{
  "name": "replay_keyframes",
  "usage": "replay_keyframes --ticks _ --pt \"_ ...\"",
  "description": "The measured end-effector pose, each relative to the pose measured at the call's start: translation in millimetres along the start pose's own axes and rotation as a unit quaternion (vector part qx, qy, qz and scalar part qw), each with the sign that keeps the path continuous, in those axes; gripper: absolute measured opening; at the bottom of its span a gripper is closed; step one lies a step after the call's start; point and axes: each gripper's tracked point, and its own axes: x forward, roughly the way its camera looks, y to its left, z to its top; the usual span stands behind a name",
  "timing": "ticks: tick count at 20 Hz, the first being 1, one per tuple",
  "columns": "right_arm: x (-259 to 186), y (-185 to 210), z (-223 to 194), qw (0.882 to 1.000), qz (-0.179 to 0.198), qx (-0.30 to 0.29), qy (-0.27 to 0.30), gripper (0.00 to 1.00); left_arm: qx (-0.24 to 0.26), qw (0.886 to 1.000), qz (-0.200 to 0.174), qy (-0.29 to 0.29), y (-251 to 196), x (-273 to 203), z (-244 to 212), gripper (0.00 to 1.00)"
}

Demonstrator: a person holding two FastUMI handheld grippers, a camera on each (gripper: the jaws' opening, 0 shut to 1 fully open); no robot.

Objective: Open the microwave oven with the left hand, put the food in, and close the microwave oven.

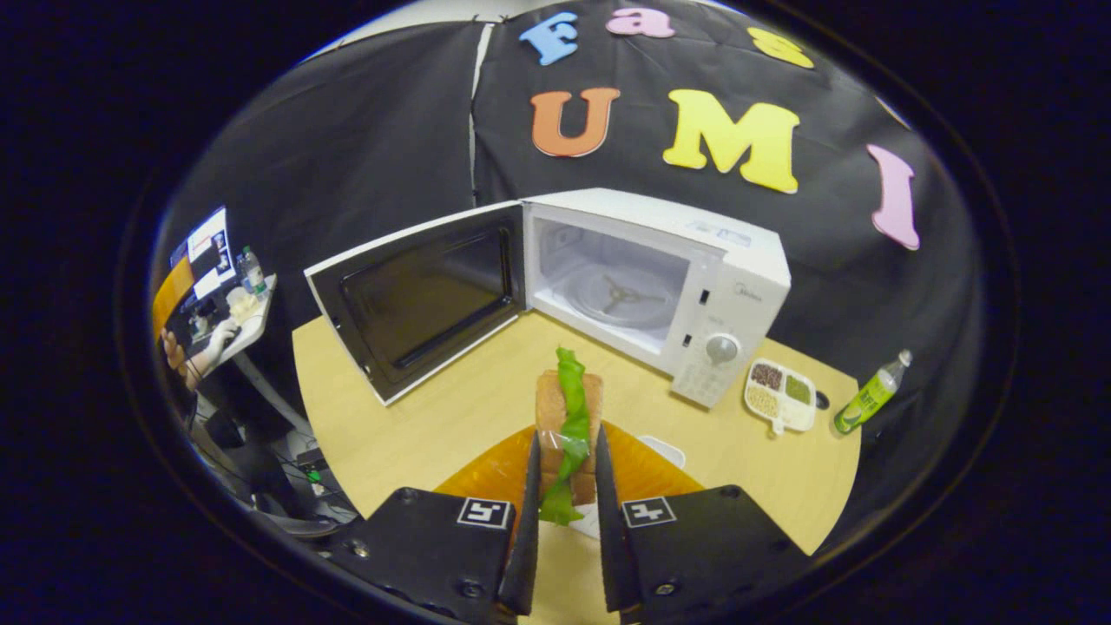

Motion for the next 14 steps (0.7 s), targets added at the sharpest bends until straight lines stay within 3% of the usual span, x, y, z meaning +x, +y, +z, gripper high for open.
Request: replay_keyframes --ticks 1,2,3,5,6,7,8,9,10,11,14 --pt "8 8 8 1.0 -0.006 -0.012 -0.011 0.26 -0.002 1.0 0.001 0.0 4 -2 -1 0.95" --pt "17 16 17 1.0 -0.009 -0.018 -0.022 0.33 -0.005 1.0 0.002 0.0 8 -2 -1 0.84" --pt "25 26 23 0.999 -0.01 -0.021 -0.03 0.33 -0.007 1.0 0.004 0.001 11 -1 -2 0.95" --pt "45 40 38 0.998 -0.018 -0.029 -0.048 0.33 -0.01 1.0 0.008 0.002 19 -2 -3 0.95" --pt "55 43 45 0.997 -0.031 -0.034 -0.058 0.26 -0.011 1.0 0.01 0.003 24 -2 -4 0.95" --pt "64 45 52 0.996 -0.046 -0.035 -0.07 0.34 -0.012 1.0 0.012 0.003 26 -3 -5 0.84" --pt "74 47 60 0.994 -0.06 -0.034 -0.084 0.34 -0.014 1.0 0.013 0.003 30 -4 -6 0.95" --pt "84 50 68 0.992 -0.073 -0.032 -0.099 0.33 -0.016 1.0 0.011 0.0 32 -5 -5 0.95" --pt "93 51 75 0.989 -0.088 -0.027 -0.113 0.26 -0.02 1.0 0.008 -0.002 33 -5 -5 0.95" --pt "102 51 81 0.987 -0.1 -0.021 -0.125 0.33 -0.026 1.0 0.009 -0.005 36 -4 -5 0.95" --pt "126 56 99 0.981 -0.112 0.04 -0.154 0.33 -0.041 0.999 0.014 -0.015 44 -1 -6 0.95"
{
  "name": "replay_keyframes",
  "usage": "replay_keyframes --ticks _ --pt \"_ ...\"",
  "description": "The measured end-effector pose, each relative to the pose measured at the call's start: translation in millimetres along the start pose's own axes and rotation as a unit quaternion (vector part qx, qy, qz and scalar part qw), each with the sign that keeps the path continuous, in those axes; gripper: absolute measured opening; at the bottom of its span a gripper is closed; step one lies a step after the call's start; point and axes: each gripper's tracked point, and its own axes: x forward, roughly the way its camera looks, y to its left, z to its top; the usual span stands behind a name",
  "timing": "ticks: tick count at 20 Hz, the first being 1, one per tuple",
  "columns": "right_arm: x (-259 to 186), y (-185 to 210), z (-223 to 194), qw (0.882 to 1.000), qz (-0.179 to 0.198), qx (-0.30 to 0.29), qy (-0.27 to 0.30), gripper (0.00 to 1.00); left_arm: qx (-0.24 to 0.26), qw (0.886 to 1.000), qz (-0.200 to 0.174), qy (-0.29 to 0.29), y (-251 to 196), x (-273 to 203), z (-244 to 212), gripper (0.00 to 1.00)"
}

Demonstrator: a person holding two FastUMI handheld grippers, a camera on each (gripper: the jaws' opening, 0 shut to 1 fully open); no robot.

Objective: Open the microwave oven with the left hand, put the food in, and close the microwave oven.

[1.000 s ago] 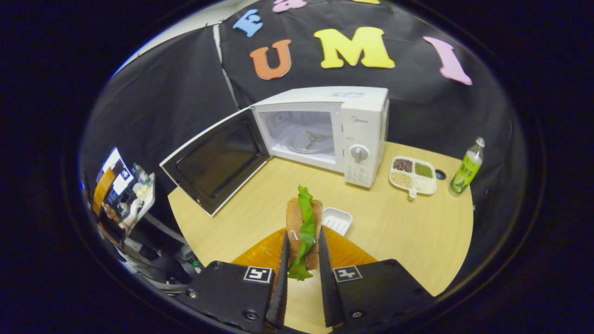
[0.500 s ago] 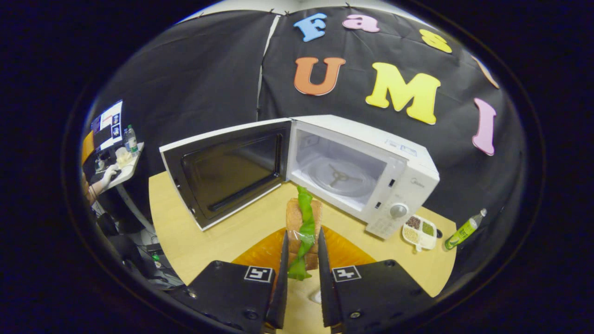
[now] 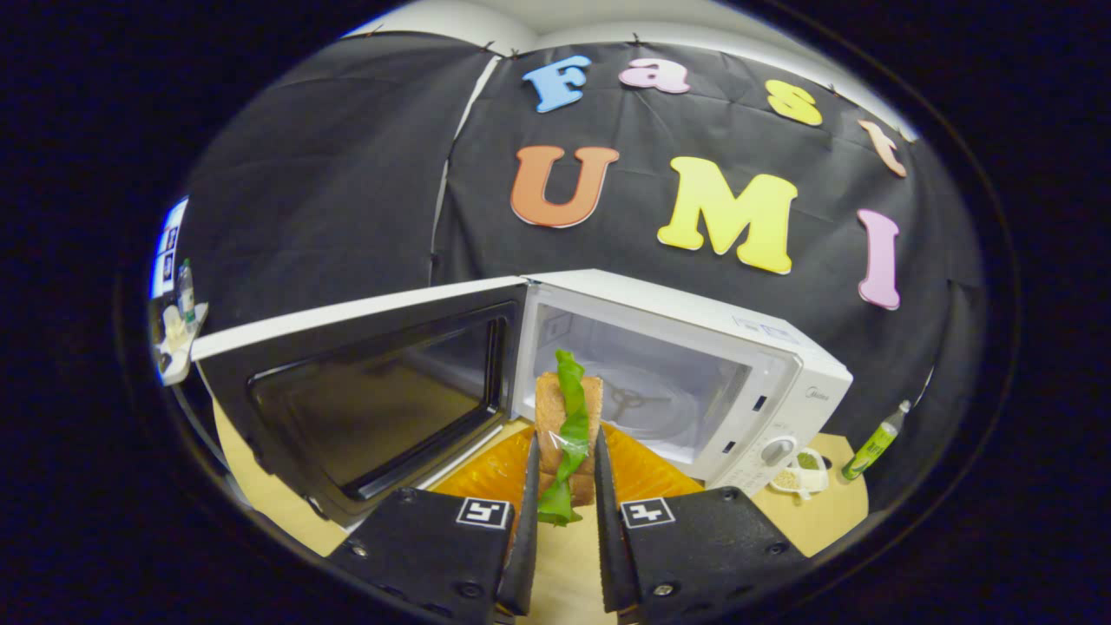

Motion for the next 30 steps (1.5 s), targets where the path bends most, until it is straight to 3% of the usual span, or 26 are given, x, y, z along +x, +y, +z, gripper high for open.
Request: replay_keyframes --ticks 3,5,8,11,12,14,17,18,19,20,21,22,24,25,26,27,28,29,30 --pt "26 -9 12 0.994 -0.033 0.099 -0.021 0.34 0.001 1.0 0.008 0.007 5 7 -7 0.95" --pt "44 -21 17 0.982 -0.047 0.18 -0.034 0.34 0.01 1.0 0.014 0.011 9 10 -8 0.95" --pt "71 -38 13 0.949 -0.061 0.309 -0.035 0.34 0.013 1.0 0.022 0.011 12 14 -7 0.95" --pt "101 -64 14 0.92 -0.08 0.378 -0.062 0.34 0.023 0.999 0.039 -0.002 23 19 -3 0.95" --pt "112 -72 12 0.907 -0.089 0.405 -0.069 0.34 0.033 0.998 0.054 -0.021 31 21 2 0.95" --pt "133 -83 4 0.868 -0.103 0.477 -0.085 0.34 0.066 0.991 0.095 -0.062 51 21 16 0.95" --pt "154 -102 -10 0.789 -0.153 0.582 -0.121 0.34 0.089 0.986 0.119 -0.074 57 19 16 0.95" --pt "163 -102 -14 0.77 -0.164 0.604 -0.124 0.35 0.084 0.987 0.121 -0.069 57 18 15 0.95" --pt "174 -95 -22 0.763 -0.163 0.616 -0.112 0.28 0.078 0.987 0.121 -0.066 58 17 14 0.95" --pt "183 -90 -28 0.755 -0.168 0.626 -0.1 0.29 0.072 0.988 0.121 -0.063 59 15 14 0.95" --pt "192 -87 -32 0.753 -0.169 0.628 -0.096 0.36 0.067 0.988 0.121 -0.063 59 14 14 0.95" --pt "199 -89 -34 0.755 -0.176 0.624 -0.099 0.33 0.062 0.989 0.119 -0.064 59 14 12 0.95" --pt "203 -99 -46 0.772 -0.218 0.589 -0.097 0.35 0.056 0.991 0.108 -0.059 57 13 4 0.95" --pt "207 -101 -52 0.78 -0.23 0.574 -0.096 0.44 0.051 0.992 0.106 -0.05 57 14 -4 0.95" --pt "213 -100 -58 0.787 -0.231 0.565 -0.088 0.39 0.044 0.993 0.105 -0.043 59 15 -10 0.95" --pt "217 -98 -66 0.791 -0.233 0.561 -0.08 0.48 0.038 0.993 0.103 -0.038 60 16 -11 0.95" --pt "218 -98 -64 0.802 -0.227 0.545 -0.094 0.49 0.032 0.994 0.101 -0.033 60 17 -13 0.95" --pt "219 -99 -64 0.814 -0.234 0.522 -0.097 0.43 0.029 0.994 0.101 -0.031 62 17 -13 0.95" --pt "219 -102 -64 0.822 -0.24 0.507 -0.102 0.51 0.028 0.994 0.105 -0.033 63 17 -12 0.95"
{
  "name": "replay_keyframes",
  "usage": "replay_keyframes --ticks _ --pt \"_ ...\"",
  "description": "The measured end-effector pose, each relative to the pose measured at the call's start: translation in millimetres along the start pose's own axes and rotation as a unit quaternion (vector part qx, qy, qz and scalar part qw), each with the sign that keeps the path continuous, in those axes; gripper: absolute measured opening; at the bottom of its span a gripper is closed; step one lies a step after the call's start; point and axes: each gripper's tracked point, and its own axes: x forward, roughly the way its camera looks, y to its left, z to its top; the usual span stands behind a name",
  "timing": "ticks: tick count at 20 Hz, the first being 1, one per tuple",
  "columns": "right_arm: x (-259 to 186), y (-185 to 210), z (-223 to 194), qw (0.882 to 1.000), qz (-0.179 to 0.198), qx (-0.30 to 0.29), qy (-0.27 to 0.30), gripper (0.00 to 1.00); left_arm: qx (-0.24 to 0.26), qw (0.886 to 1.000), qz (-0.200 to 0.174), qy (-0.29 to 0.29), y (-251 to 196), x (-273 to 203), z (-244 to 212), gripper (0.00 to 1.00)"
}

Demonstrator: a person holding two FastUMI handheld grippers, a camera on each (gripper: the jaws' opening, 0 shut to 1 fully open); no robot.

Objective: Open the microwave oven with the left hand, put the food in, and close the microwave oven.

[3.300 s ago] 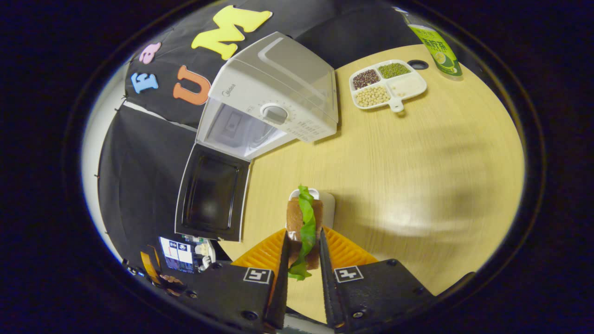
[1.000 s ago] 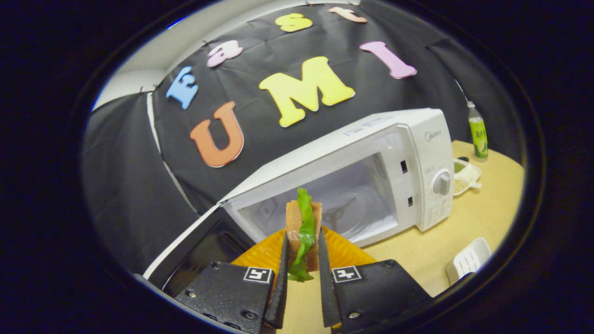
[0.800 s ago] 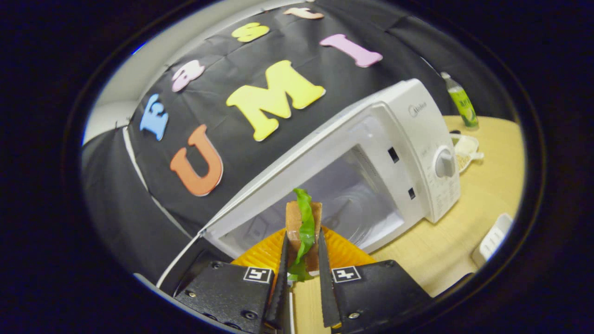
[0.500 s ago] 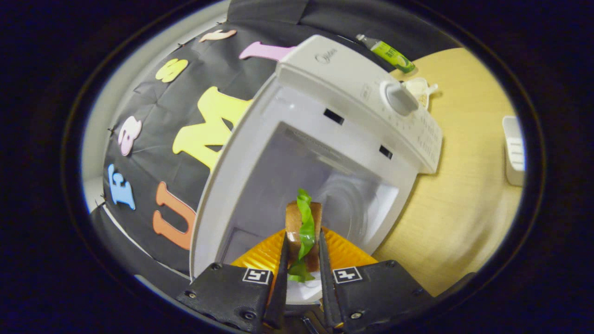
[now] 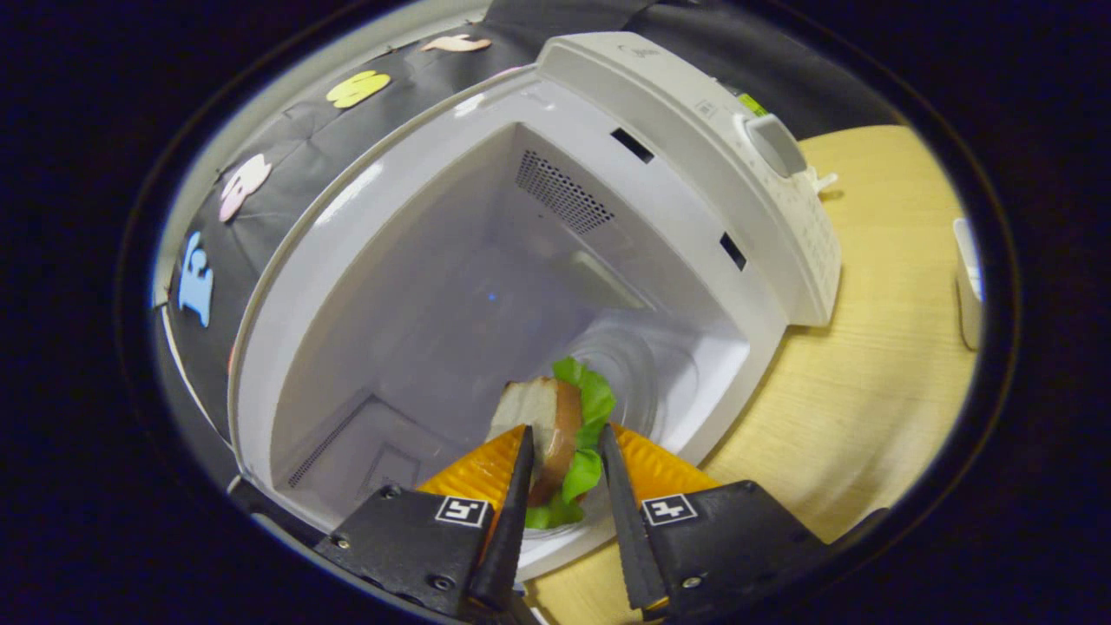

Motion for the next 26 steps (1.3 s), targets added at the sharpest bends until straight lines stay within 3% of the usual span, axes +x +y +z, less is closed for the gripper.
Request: replay_keyframes --ticks 1,4,5,6,8,10,13,14,15,16,17,18,19,20,21,22,25,26 --pt "1 1 0 1.0 0.0 -0.011 -0.004 0.44 0.003 1.0 0.005 -0.002 3 2 0 0.95" --pt "4 -1 3 0.998 -0.003 -0.058 -0.017 0.43 0.019 1.0 0.021 0.002 12 1 -7 0.95" --pt "5 0 2 0.996 0.002 -0.082 -0.017 0.58 0.023 0.999 0.031 0.003 18 3 -8 0.95" --pt "5 1 1 0.994 0.007 -0.109 -0.019 0.56 0.025 0.999 0.035 0.009 21 2 -10 0.95" --pt "2 2 1 0.989 0.006 -0.147 -0.027 0.87 0.024 0.999 0.046 0.016 30 0 -15 0.95" --pt "-2 1 1 0.986 0.009 -0.163 -0.029 1.0 0.018 0.998 0.049 0.028 35 -3 -19 0.95" --pt "-5 1 1 0.984 0.021 -0.176 -0.027 1.0 0.018 0.996 0.071 0.043 53 -8 -27 0.95" --pt "-8 3 4 0.982 0.027 -0.182 -0.031 0.91 0.023 0.995 0.082 0.045 60 -10 -29 0.95" --pt "-12 4 8 0.981 0.029 -0.188 -0.035 1.0 0.027 0.994 0.09 0.048 65 -12 -31 0.83" --pt "-17 8 11 0.98 0.037 -0.19 -0.037 1.0 0.03 0.994 0.095 0.052 70 -14 -34 0.83" --pt "-23 14 13 0.979 0.048 -0.193 -0.037 1.0 0.033 0.993 0.099 0.056 74 -15 -37 0.95" --pt "-29 18 17 0.977 0.056 -0.2 -0.04 1.0 0.034 0.992 0.103 0.059 77 -17 -38 0.95" --pt "-36 22 23 0.975 0.063 -0.208 -0.047 0.91 0.033 0.992 0.108 0.06 81 -18 -39 0.95" --pt "-42 27 30 0.971 0.072 -0.22 -0.059 0.91 0.033 0.991 0.111 0.062 83 -19 -40 0.83" --pt "-48 29 37 0.967 0.076 -0.233 -0.071 0.91 0.03 0.991 0.114 0.06 85 -22 -39 1.0" --pt "-52 31 42 0.963 0.081 -0.246 -0.08 0.9 0.028 0.991 0.115 0.054 86 -24 -36 0.95" --pt "-59 26 54 0.952 0.089 -0.279 -0.093 0.91 0.021 0.993 0.111 0.043 83 -31 -31 0.95" --pt "-60 22 58 0.948 0.087 -0.289 -0.097 1.0 0.02 0.993 0.11 0.04 82 -34 -30 0.95"
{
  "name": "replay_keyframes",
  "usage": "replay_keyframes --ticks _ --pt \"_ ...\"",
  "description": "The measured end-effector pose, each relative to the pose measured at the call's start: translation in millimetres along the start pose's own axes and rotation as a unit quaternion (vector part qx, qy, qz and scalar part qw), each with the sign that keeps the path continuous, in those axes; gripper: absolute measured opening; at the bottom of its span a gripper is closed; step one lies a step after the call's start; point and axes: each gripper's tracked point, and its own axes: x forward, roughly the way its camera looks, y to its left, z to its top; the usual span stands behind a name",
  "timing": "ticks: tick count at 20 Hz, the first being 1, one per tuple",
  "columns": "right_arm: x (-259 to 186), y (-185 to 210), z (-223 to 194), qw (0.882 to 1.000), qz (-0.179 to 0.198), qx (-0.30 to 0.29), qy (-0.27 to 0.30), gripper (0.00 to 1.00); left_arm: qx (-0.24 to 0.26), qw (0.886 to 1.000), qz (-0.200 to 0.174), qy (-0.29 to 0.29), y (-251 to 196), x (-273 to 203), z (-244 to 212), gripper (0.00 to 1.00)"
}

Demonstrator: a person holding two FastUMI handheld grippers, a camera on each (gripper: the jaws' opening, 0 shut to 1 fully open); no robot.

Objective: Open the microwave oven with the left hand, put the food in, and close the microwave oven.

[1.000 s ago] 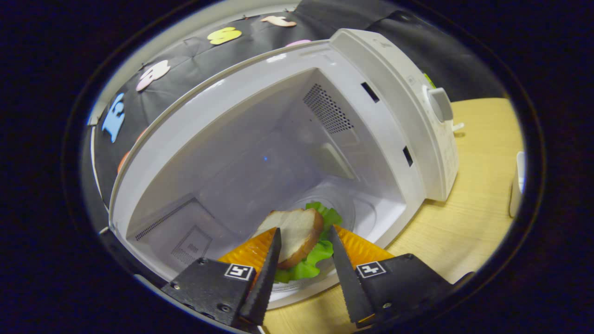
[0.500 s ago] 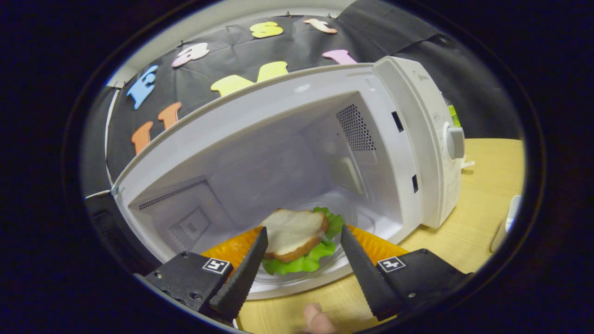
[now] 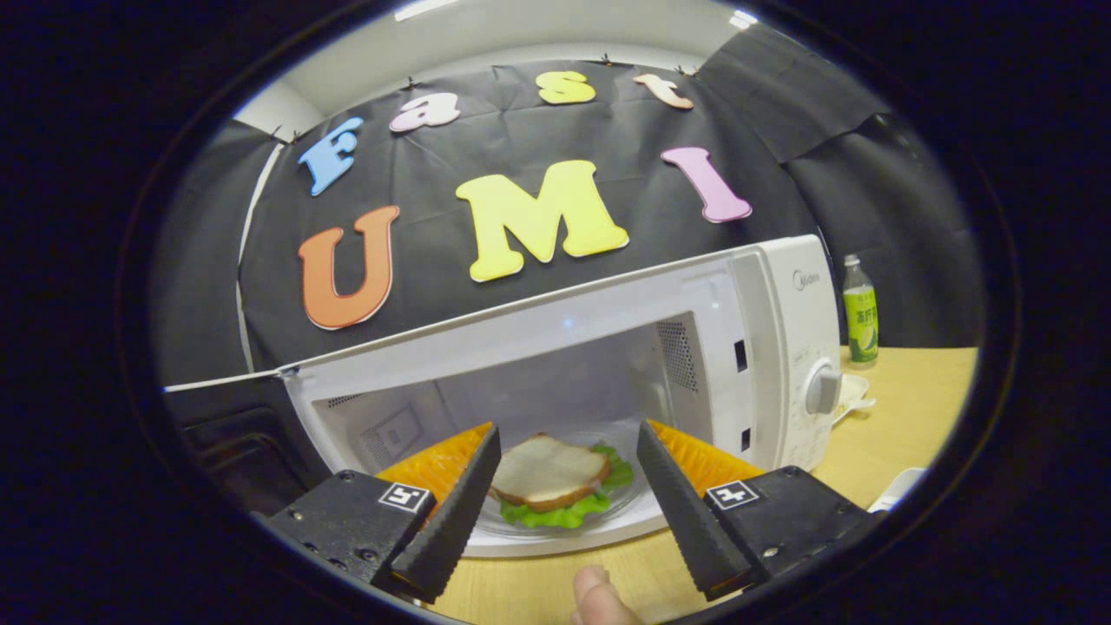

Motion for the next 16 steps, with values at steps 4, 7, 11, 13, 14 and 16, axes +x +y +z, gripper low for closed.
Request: replay_keyframes --ticks 4,7,11,13,14,16 --pt "-4 -25 -11 0.999 -0.018 -0.044 -0.005 0.9 0.002 1.0 -0.001 0.0 -1 -4 -3 0.95" --pt "-7 -34 -27 0.998 -0.014 -0.051 0.017 1.0 0.004 1.0 -0.002 -0.003 -6 0 -3 0.95" --pt "-23 -50 -10 1.0 -0.007 -0.021 0.017 0.92 0.012 1.0 0.002 -0.002 -6 10 -7 0.95" --pt "-35 -56 7 1.0 -0.001 -0.009 0.015 0.91 0.014 1.0 -0.003 0.006 -7 17 -11 0.95" --pt "-42 -60 16 1.0 0.001 -0.008 0.016 0.91 0.014 1.0 -0.002 0.005 -5 23 -10 0.95" --pt "-61 -63 41 1.0 0.011 0.002 0.013 1.0 0.014 1.0 -0.012 0.001 -5 31 -8 0.95"
